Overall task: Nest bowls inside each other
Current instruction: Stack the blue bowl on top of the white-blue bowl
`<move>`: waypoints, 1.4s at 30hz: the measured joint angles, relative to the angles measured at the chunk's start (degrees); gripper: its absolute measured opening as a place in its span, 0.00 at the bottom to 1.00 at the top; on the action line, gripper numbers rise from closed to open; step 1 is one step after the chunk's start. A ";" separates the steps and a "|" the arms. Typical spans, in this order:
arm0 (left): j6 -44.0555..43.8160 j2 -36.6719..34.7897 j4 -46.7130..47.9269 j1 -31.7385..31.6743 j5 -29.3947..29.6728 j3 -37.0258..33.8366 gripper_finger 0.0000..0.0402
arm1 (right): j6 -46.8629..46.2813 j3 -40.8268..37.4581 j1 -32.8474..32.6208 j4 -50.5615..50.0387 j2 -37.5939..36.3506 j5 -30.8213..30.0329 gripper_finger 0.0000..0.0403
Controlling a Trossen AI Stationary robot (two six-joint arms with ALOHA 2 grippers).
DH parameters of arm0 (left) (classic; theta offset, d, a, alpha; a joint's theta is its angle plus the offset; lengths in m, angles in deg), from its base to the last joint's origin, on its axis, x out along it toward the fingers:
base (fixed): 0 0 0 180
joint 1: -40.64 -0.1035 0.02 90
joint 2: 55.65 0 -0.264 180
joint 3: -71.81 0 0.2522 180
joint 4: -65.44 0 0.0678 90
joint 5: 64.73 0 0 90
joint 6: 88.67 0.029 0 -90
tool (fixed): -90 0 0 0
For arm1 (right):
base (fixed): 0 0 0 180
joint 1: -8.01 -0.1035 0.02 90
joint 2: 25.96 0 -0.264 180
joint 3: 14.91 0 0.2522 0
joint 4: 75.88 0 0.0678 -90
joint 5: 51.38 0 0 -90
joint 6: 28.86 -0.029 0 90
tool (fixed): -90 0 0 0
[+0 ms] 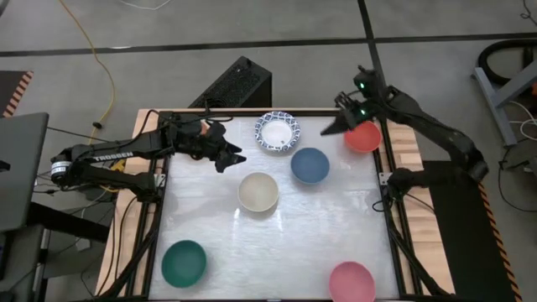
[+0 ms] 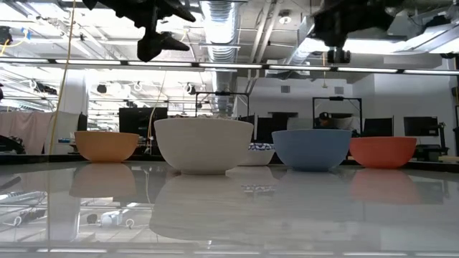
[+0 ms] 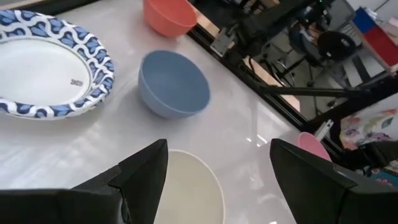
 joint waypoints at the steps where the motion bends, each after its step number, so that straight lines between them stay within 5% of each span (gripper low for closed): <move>1: 0.00 0.00 -0.12 0.13 -0.02 0.00 0.68 | 0.76 0.00 -1.38 -1.77 -1.49 -0.69 0.49; 10: 0.86 0.00 -0.38 0.45 0.00 0.00 0.68 | 1.59 0.00 -20.66 -16.69 -9.17 -23.64 0.49; 17: 0.59 1.21 1.12 0.47 0.14 0.00 0.68 | -5.03 0.00 -38.06 -30.04 -8.60 -65.64 0.47; 20: 0.64 2.11 2.08 0.49 0.86 0.06 0.68 | -9.51 0.00 -41.07 -30.90 -6.98 -75.81 0.46; 29: 0.13 2.69 2.46 0.52 4.13 0.02 0.68 | -10.85 0.00 -36.40 -29.17 5.13 -74.05 0.46; 37: 0.39 2.80 2.63 0.52 4.09 0.02 0.68 | -0.81 0.00 -25.77 -21.10 14.94 -65.53 0.46; 42: 0.35 2.80 2.63 0.52 4.07 0.02 0.68 | 3.21 0.00 -22.22 -19.13 17.87 -66.14 0.46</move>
